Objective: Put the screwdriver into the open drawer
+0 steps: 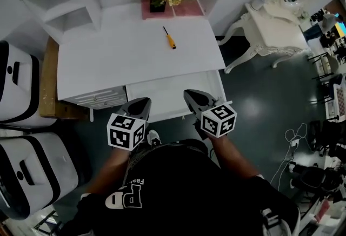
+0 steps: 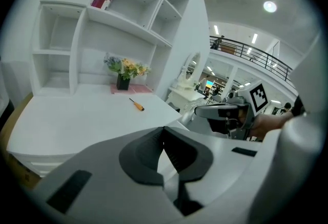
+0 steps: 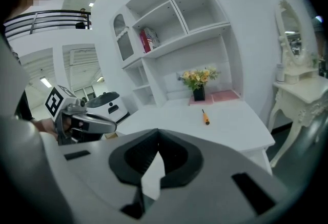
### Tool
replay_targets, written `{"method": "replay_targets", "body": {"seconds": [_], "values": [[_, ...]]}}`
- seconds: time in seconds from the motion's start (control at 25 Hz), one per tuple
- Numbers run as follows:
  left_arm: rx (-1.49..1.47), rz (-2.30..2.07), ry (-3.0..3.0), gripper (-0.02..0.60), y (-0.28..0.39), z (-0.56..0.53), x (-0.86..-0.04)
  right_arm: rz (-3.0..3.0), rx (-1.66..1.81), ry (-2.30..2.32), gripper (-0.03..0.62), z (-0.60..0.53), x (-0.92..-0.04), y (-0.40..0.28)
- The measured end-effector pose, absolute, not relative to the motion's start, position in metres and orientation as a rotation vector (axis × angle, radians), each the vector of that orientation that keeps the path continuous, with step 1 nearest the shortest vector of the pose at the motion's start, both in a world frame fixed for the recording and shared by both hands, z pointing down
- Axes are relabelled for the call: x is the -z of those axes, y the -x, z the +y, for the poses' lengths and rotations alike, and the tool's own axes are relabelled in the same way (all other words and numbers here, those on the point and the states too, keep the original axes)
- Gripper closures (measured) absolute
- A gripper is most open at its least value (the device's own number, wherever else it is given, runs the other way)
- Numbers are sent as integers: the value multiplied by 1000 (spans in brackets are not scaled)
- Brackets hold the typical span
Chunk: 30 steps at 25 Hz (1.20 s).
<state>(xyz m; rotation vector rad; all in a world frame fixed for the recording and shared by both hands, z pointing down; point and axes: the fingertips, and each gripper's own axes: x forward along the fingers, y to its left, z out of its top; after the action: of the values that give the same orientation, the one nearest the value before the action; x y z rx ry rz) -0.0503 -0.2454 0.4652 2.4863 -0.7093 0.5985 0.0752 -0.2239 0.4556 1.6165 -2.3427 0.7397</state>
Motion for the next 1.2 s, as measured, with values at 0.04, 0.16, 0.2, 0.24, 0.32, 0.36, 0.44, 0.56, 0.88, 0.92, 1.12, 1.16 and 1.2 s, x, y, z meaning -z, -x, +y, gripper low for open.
{"method": "replay_targets", "body": {"seconds": [0.04,0.16,0.2,0.24,0.32,0.36,0.44,0.56,0.88,0.92,1.12,1.16,1.2], "values": [[-597,-703,-2491,571,51,-248,-465,-2338,-736,-1625,585,-226,-455,-75],[-598,-686,-2498,570,55,-253,-467,-2317,-731,-1652,585,-230,-455,-76],[-596,-683,-2499,570,56,-253,-468,-2309,-731,-1659,585,-230,-454,-76],[-595,-681,-2498,570,57,-254,-468,-2303,-729,-1665,585,-230,-454,-77],[-592,-678,-2497,571,59,-253,-468,-2291,-720,-1672,585,-231,-451,-80],[-591,-678,-2495,571,59,-253,-469,-2287,-714,-1674,585,-232,-450,-81],[-590,-680,-2489,570,60,-253,-471,-2281,-703,-1675,585,-236,-448,-84],[-587,-687,-2479,571,60,-251,-474,-2275,-689,-1676,585,-243,-447,-91],[-568,-786,-2428,570,66,-259,-478,-2260,-687,-1632,585,-274,-458,-114],[-565,-800,-2422,571,68,-261,-479,-2259,-685,-1618,585,-279,-461,-115],[-577,-876,-2365,571,72,-272,-492,-2261,-696,-1535,585,-303,-477,-119],[-577,-886,-2355,570,71,-275,-494,-2262,-700,-1519,585,-308,-480,-120],[-578,-895,-2346,571,69,-277,-496,-2263,-703,-1503,585,-313,-484,-121]]}}
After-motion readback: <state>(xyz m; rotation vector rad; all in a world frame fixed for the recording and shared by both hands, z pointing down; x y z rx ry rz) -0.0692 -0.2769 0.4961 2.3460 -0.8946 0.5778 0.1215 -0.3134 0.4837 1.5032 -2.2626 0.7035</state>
